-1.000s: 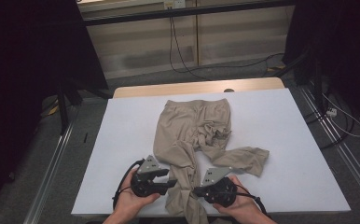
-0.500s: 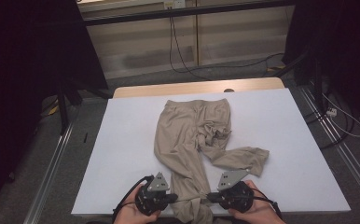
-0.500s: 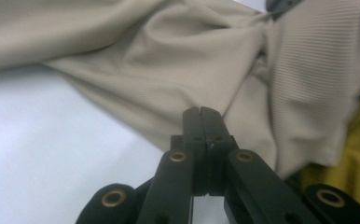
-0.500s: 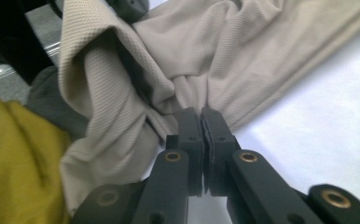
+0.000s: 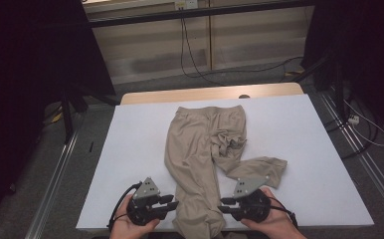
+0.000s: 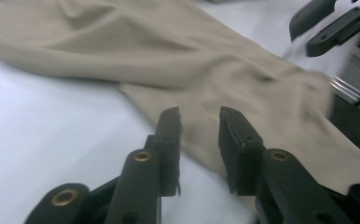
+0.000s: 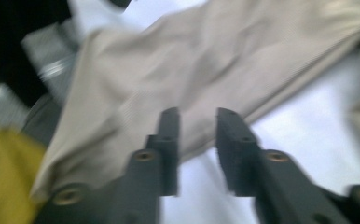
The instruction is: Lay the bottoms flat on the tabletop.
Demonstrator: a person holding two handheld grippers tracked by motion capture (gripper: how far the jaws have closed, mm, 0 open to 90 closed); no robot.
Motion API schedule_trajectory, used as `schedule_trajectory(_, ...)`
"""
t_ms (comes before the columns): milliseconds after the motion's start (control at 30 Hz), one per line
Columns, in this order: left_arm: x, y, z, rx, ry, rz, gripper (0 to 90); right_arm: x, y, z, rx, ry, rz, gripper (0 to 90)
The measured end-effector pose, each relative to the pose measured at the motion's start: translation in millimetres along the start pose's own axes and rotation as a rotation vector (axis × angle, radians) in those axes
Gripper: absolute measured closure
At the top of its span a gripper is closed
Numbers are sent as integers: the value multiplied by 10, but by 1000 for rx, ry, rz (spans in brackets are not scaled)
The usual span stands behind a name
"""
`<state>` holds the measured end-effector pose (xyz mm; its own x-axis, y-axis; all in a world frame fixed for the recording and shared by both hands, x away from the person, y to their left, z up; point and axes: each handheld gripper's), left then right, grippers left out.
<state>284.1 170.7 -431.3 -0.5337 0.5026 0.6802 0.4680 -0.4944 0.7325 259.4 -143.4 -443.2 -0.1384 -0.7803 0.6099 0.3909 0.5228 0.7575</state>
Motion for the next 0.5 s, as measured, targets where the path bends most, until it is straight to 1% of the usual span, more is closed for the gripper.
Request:
schedule_trajectory(33, -44, 13, 48, 0, 20, 4, 675, -3, 24, -52, -19, -19, -21, 664)
schedule_trajectory(67, -96, 24, 91, -7, 31, 9, 673, -23, 51, -110, -29, -44, -25, 664)
schedule_trajectory(100, -157, 32, 122, -12, 36, 17, 663, -60, 75, -160, -31, -59, -14, 659)
schedule_trajectory(133, -214, 41, 143, -18, 45, 30, 642, -107, 90, -211, -27, -68, -4, 634)
schedule_trajectory(167, -274, 50, 149, -27, 58, 41, 620, -163, 99, -257, -36, -71, 5, 599)
schedule_trajectory(200, -324, 61, 149, -34, 61, 49, 594, -225, 102, -291, -41, -79, 25, 577)
schedule_trajectory(233, -364, 80, 144, -46, 73, 49, 580, -286, 101, -306, -35, -96, 44, 577)
schedule_trajectory(267, -401, 104, 138, -58, 84, 43, 562, -324, 105, -299, -14, -111, 44, 602)
schedule_trajectory(300, -441, 134, 132, -70, 101, 43, 559, -340, 135, -294, 7, -122, 62, 683)
schedule_trajectory(333, -485, 163, 126, -70, 112, 49, 559, -341, 175, -297, 11, -135, 81, 894)
schedule_trajectory(367, -522, 193, 133, -62, 120, 51, 557, -346, 204, -309, 17, -177, 93, 897)
schedule_trajectory(400, -543, 225, 152, -52, 113, 50, 534, -351, 218, -342, 13, -211, 99, 900)
schedule_trajectory(433, -551, 253, 160, -43, 121, 44, 521, -341, 214, -391, 3, -205, 87, 900)
schedule_trajectory(467, -552, 275, 168, -35, 128, 27, 521, -318, 199, -438, -9, -205, 73, 900)
schedule_trajectory(500, -542, 291, 175, -20, 122, 17, 521, -286, 182, -478, -18, -216, 68, 900)
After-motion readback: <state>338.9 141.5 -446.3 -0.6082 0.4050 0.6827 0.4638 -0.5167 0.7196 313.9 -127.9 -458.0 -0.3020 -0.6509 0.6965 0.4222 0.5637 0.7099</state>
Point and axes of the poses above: each handheld gripper's, and its own axes: x roughly backward along the jaws, y roughly out of its top, z roughly to its left, and after that the axes turned 13 degrees about y, right-handed
